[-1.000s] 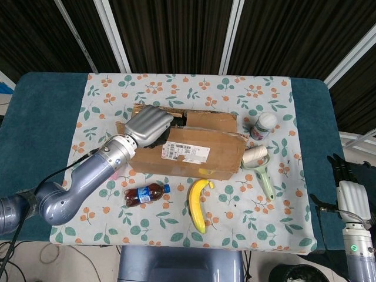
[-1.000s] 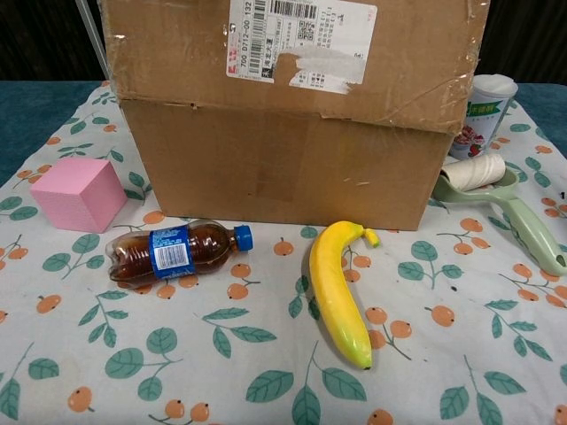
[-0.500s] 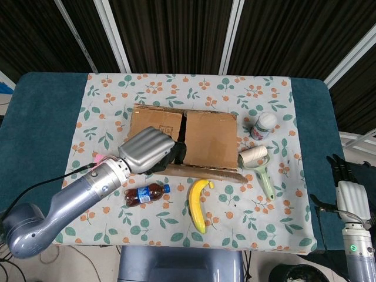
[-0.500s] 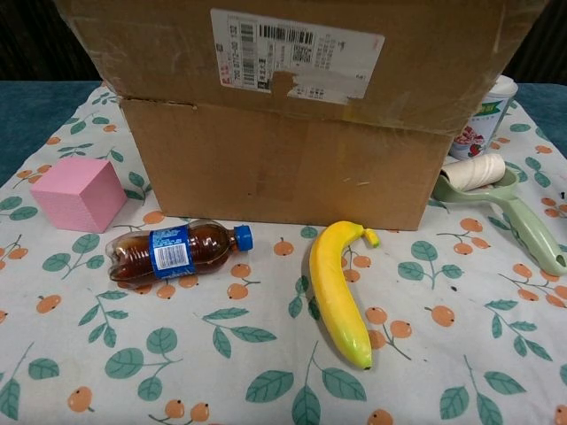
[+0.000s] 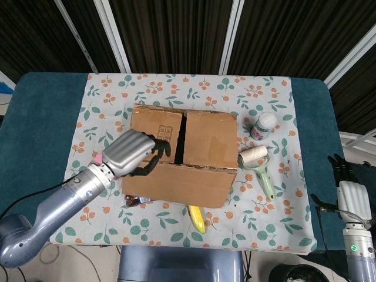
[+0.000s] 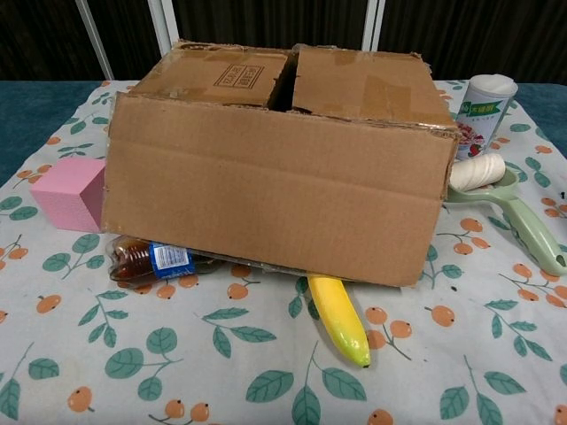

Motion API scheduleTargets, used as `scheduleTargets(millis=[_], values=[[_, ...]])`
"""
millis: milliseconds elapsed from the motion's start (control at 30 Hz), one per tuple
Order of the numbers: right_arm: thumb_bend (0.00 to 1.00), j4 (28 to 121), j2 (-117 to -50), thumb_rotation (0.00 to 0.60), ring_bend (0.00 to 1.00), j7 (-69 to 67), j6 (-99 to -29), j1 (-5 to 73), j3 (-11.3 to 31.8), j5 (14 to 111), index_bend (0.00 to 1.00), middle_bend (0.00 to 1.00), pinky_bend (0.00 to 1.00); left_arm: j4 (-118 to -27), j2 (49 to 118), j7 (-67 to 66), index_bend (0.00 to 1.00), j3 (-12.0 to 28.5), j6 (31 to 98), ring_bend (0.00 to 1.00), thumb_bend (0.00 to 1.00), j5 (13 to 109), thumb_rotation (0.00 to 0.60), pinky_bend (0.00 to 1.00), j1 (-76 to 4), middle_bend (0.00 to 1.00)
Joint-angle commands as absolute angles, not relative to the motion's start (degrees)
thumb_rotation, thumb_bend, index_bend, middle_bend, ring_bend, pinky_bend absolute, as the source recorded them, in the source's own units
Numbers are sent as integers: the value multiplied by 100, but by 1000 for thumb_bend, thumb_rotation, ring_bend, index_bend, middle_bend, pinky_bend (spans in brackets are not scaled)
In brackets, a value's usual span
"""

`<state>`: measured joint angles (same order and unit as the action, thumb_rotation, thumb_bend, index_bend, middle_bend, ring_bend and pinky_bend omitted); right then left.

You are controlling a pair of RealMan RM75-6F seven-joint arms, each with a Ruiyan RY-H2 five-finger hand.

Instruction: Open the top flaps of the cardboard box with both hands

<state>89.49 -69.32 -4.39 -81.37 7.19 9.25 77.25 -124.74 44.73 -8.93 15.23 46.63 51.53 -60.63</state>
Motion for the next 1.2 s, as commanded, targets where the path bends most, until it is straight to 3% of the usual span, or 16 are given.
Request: scheduleTargets(millis=[33, 100, 167, 433, 667, 867, 1067, 1133, 1200], values=[[242, 8956, -6928, 600, 30, -420, -8138, 720, 929, 7718, 0, 0, 233, -12292, 4769, -1555, 218, 1158, 5983, 155, 257, 5843, 600, 228, -5340, 148], [241, 8961, -6926, 600, 30, -398, -8138, 723, 928, 7721, 0, 0, 233, -12190, 4825, -1769, 114, 1022, 6362, 58, 190, 6135, 600, 129, -5097, 44], [241, 8966, -6920, 600, 30, -345, -8134, 731, 924, 7726, 0, 0, 233, -12033, 4919, -1962, 71, 876, 6833, 22, 162, 6490, 600, 87, -4787, 6], [242, 9103, -6853, 600, 30, -115, -8252, 730, 957, 7769, 0, 0, 233, -11414, 5473, -1848, 44, 372, 8421, 15, 149, 7237, 600, 79, -3420, 0], [242, 9507, -6609, 600, 30, 115, -8256, 803, 1039, 7814, 0, 0, 233, -10927, 5815, -1532, 22, 122, 9101, 15, 149, 7272, 600, 79, -2509, 0], [242, 9980, -6177, 600, 30, 616, -7939, 1173, 1185, 8010, 0, 0, 233, -10565, 6030, -1319, 22, 124, 9335, 15, 149, 7415, 600, 79, -2111, 0], [251, 10391, -5753, 600, 30, 1157, -7512, 1766, 1603, 7998, 0, 0, 233, -10454, 6039, -1031, 22, 234, 9219, 15, 150, 7454, 600, 79, -1957, 0], [315, 10469, -5660, 600, 30, 1302, -7334, 1973, 1729, 7943, 0, 0, 233, -10435, 6021, -989, 22, 281, 9185, 15, 151, 7472, 600, 79, -1931, 0], [462, 10510, -5529, 600, 31, 1440, -7024, 2247, 1842, 7892, 0, 1, 233, -10430, 5998, -936, 22, 340, 9143, 15, 150, 7461, 600, 79, -1899, 0]])
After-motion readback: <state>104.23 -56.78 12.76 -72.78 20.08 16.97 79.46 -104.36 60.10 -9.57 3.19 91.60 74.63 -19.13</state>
